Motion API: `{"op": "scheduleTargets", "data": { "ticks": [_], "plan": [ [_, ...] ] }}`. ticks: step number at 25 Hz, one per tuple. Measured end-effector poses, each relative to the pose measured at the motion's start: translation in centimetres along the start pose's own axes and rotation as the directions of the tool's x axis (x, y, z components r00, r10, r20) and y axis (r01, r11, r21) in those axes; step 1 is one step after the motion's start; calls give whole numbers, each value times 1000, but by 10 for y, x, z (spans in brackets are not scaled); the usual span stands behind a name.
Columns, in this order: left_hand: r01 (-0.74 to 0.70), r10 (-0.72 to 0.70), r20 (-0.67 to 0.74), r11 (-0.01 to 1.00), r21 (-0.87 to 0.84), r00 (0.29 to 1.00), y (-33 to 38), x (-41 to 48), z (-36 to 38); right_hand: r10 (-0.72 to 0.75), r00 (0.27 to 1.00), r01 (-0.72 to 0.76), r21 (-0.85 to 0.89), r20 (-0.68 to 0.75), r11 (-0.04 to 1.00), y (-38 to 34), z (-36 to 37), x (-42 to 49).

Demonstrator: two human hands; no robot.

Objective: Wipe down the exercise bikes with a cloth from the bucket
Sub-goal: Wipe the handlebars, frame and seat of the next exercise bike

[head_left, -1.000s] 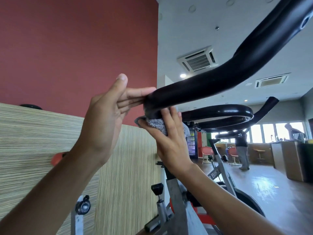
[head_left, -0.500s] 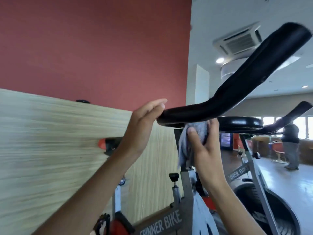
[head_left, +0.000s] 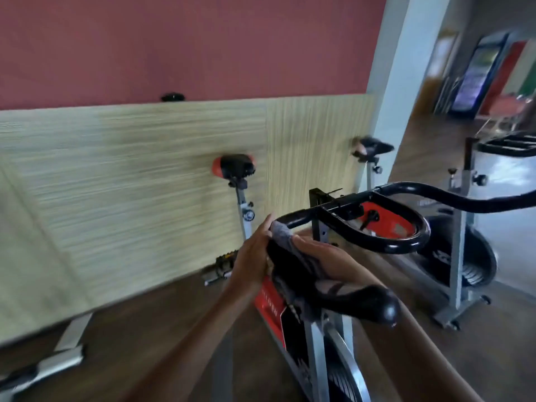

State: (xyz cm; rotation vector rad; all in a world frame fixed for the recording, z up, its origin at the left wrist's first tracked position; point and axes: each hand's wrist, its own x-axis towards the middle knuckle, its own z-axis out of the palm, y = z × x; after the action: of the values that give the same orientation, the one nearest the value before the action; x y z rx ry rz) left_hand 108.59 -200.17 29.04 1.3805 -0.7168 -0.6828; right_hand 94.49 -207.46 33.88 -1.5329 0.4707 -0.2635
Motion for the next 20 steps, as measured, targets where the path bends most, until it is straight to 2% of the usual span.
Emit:
{"op": "scheduleTargets", "data": {
  "ticks": [1,4,7,10,13,15,17,20],
  "plan": [
    [74,-73,-35,997,30,997,11,-6,2,72,997,-73,-116,-15,991,-9,-3,1],
    [261,-258,-50,962,76,965,41,-17,5,192,981,-182,-276,7,944,-27,2,-9],
    [315,-286,-143,911,267,947,64,-24,12,223,974,-175,-508,36,843,-33,7,-17],
    [338,-294,-171,865,370,940,82,-30,16,347,937,-273,-514,51,813,-56,6,-24],
    [362,-333,-144,834,416,932,82,-32,10,489,872,-398,-571,8,719,-76,9,-35],
    [358,-341,-118,834,419,933,82,-30,8,524,852,-407,-647,-14,644,-84,10,-36],
    [369,-367,-90,828,423,926,82,-28,7,529,847,-416,-685,-53,598,-85,13,-38],
    [326,-334,-85,781,532,939,81,-25,6,447,877,-457,-593,-176,663,-84,12,-50]
  ]
}}
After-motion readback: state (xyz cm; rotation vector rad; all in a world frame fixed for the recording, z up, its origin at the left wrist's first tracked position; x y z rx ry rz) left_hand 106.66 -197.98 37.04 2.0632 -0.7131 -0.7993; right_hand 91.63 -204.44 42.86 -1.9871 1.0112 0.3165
